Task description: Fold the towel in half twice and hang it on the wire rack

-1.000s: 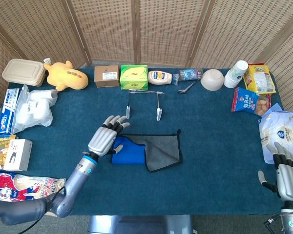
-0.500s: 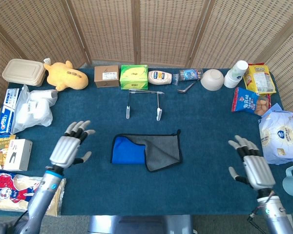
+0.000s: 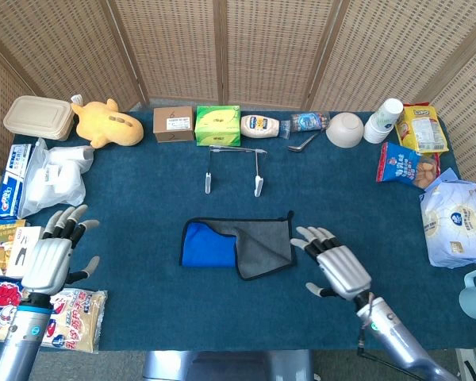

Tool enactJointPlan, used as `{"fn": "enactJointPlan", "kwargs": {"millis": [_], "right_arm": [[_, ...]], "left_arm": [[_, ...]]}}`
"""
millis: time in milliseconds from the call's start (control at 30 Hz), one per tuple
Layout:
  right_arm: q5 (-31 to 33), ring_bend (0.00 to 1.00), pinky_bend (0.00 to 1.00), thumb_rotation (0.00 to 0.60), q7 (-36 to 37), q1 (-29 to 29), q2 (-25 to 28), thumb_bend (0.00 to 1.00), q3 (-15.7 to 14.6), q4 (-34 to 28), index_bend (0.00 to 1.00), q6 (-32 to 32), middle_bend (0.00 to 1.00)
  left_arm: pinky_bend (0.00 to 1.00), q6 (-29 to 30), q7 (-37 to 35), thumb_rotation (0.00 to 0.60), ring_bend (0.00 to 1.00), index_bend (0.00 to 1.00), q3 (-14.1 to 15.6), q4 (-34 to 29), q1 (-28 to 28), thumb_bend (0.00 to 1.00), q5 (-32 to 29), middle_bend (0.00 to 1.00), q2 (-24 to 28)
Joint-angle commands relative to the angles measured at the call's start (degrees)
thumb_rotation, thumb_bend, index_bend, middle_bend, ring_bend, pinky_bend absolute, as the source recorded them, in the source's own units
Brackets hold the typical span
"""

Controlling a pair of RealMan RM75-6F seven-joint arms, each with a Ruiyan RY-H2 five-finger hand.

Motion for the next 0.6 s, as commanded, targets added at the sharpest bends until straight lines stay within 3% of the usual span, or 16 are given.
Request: {"fn": "enactJointPlan", "kwargs": {"millis": [33,333,600], "right_arm": [[0.31,0.00,0.00,0.600,-2.79,2.13,-2.96,0.22,0.29,1.53,0.15,-1.80,0.06],[2.57,0.00,0.00,0.600,-7.46,6.14,-8.36,0.22,0.85,4.67,0.14,-4.52,0.05],[1.29,0.00,0.00,0.600,-6.60,8.13,-12.61,0.22,0.53,9.93,0.13,-3.46,0.05]], "left_arm": [[0.00,0.59,-0.89,0.600,0.00,0.25,-0.22,-0.76,1.03,0.42,0.95,0.10,0.92],[0.00,-0.93,-2.13,0.600,0.00,0.25,-1.35,-0.75,1.54,0.41,1.22,0.10,0.78],[0.00,-1.92,-2.13,0.600,0.00,0.24,-2.24,-0.77,1.93,0.42,1.28,0.09,0.53]]}}
